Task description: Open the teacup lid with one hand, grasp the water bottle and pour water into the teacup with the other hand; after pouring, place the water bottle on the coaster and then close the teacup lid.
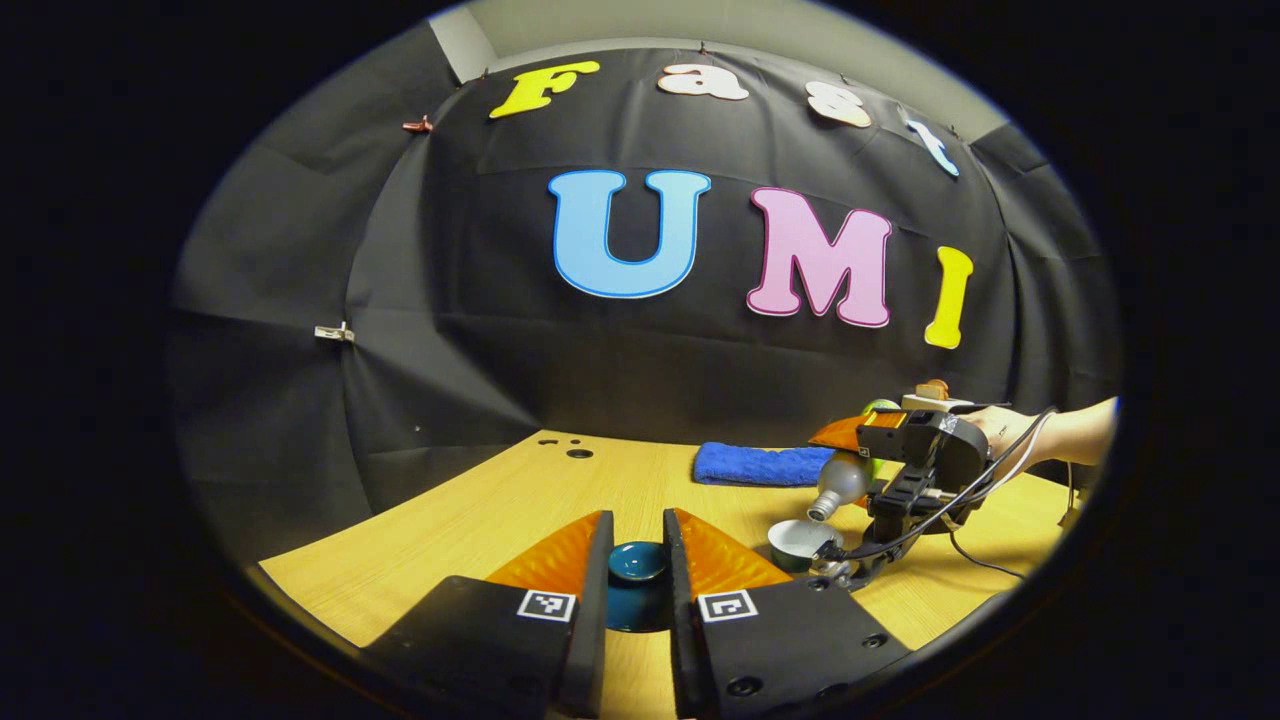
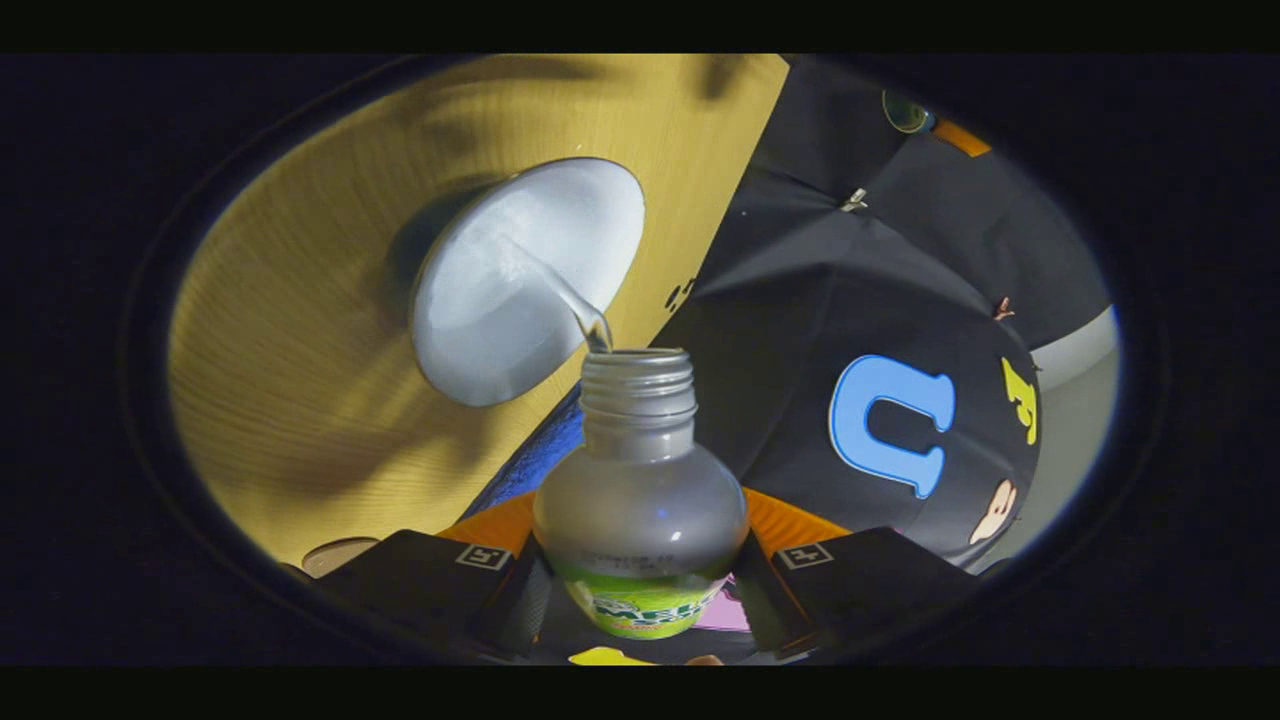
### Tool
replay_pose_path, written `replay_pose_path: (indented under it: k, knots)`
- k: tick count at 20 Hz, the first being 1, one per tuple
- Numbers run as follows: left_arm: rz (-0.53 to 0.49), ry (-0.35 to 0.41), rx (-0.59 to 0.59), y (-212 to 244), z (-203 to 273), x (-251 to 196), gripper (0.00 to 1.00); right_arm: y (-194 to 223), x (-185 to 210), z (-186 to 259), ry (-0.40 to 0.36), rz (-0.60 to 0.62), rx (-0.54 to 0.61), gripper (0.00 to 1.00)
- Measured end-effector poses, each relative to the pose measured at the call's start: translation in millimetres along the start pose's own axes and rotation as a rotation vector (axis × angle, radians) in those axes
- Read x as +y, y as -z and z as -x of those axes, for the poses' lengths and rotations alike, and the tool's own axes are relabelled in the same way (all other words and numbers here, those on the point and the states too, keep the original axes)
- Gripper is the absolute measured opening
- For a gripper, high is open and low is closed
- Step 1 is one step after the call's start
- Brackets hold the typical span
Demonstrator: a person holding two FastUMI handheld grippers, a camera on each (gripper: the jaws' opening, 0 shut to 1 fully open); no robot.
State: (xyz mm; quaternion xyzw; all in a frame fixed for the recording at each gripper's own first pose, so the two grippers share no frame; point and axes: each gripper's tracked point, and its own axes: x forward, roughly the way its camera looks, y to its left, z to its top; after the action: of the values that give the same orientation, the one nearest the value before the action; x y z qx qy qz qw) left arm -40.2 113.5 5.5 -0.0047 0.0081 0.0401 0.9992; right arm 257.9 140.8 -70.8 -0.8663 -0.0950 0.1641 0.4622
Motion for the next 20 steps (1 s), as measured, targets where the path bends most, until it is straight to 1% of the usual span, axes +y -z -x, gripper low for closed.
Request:
replay_pose_path:
  k: [2,3,4,5,6,8,9,10,11,12,13,14,15,16,19,20]
  knots:
    - [-0.003,0.000,0.000,1,1,0,0.31,1,-3,0,0.003,0.016,-0.007,0.81]
    - [-0.002,-0.001,-0.001,2,2,0,0.31,0,-6,0,0.005,0.023,-0.009,0.77]
    - [-0.001,-0.001,-0.001,1,2,2,0.31,0,-5,0,0.004,0.028,-0.008,0.77]
    - [0.001,-0.004,-0.001,2,2,2,0.31,1,-6,-1,0.005,0.032,-0.010,0.80]
    - [0.003,-0.005,-0.001,1,2,3,0.31,1,-7,-1,0.007,0.035,-0.011,0.77]
    - [0.004,-0.009,-0.001,0,3,5,0.31,1,-7,-2,0.007,0.033,-0.011,0.77]
    - [0.003,-0.011,-0.002,0,3,7,0.31,1,-7,-3,0.005,0.036,-0.015,0.80]
    - [0.003,-0.014,-0.002,0,4,8,0.31,0,-9,-4,0.008,0.043,-0.019,0.77]
    - [0.004,-0.013,-0.004,-1,4,8,0.31,1,-11,-4,0.014,0.051,-0.022,0.80]
    - [0.003,-0.012,-0.005,-1,4,7,0.31,1,-12,-5,0.016,0.056,-0.023,0.80]
    - [0.003,-0.015,-0.005,-2,4,8,0.31,0,-13,-5,0.020,0.060,-0.026,0.77]
    - [0.004,-0.015,-0.006,-2,4,9,0.28,1,-13,-5,0.021,0.060,-0.026,0.80]
    - [0.008,-0.016,-0.007,-2,4,9,0.30,1,-13,-5,0.024,0.060,-0.024,0.77]
    - [0.013,-0.015,-0.006,-1,3,9,0.31,1,-14,-4,0.028,0.063,-0.025,0.80]
    - [0.019,-0.010,0.003,1,4,8,0.31,2,-16,-5,0.036,0.068,-0.021,0.77]
    - [0.017,-0.009,0.002,0,4,7,0.33,2,-16,-5,0.038,0.071,-0.022,0.77]
